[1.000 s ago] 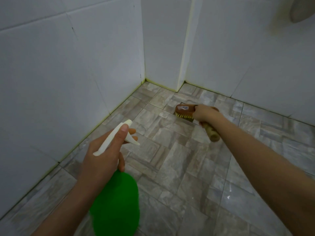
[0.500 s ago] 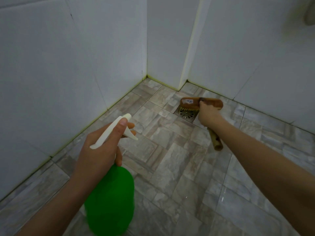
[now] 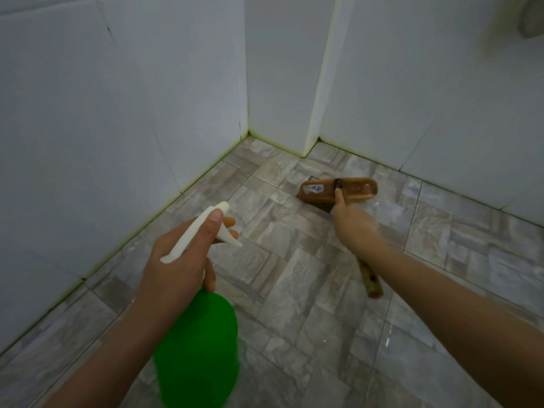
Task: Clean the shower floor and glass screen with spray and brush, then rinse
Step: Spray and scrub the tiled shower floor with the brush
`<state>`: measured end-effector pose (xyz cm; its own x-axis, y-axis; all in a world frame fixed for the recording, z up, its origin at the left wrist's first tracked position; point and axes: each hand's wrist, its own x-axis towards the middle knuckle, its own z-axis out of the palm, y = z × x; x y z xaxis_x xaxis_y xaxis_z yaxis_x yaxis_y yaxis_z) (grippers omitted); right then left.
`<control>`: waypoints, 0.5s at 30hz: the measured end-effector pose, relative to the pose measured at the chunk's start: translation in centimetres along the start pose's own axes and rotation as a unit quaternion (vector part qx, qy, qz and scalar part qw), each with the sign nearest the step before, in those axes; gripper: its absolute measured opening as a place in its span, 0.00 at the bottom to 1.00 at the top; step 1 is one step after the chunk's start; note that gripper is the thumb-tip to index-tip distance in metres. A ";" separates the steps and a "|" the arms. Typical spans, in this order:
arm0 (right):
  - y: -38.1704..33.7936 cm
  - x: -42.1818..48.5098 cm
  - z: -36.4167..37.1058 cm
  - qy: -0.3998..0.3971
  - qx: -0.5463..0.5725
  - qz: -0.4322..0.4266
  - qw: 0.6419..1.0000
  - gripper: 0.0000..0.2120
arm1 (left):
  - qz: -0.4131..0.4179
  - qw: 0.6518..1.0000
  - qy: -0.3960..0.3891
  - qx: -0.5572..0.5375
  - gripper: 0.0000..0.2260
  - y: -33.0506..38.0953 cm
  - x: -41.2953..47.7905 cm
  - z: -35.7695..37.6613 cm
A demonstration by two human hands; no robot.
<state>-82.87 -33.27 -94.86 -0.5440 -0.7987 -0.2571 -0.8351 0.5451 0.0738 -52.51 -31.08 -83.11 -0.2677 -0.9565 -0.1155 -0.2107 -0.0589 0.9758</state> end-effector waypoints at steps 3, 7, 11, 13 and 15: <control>0.6 3.0 -1.9 0.024 -0.015 0.030 0.999 0.30 | 0.005 1.000 -0.003 0.009 0.12 -0.1 -0.2 -0.1; -1.5 1.0 -0.9 0.005 0.012 0.006 1.000 0.30 | 0.008 1.000 -0.001 -0.004 0.13 -0.1 -0.1 -0.1; 1.3 1.0 -0.6 0.001 0.015 -0.017 1.000 0.29 | 0.008 1.000 -0.005 -0.002 0.13 0.3 -0.2 0.0; 2.0 3.3 -2.4 0.009 0.003 0.021 1.000 0.29 | 0.011 1.000 -0.001 -0.002 0.13 0.4 -0.4 0.0; 0.6 3.7 -3.4 0.017 0.018 0.036 0.999 0.29 | 0.012 1.000 0.005 -0.008 0.12 0.5 -0.5 -0.2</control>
<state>-85.66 -36.71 -92.52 -0.6048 -0.7654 -0.2199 -0.7911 0.6092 0.0556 -52.32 -30.72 -82.53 -0.2625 -0.9608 -0.0895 -0.1896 -0.0396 0.9811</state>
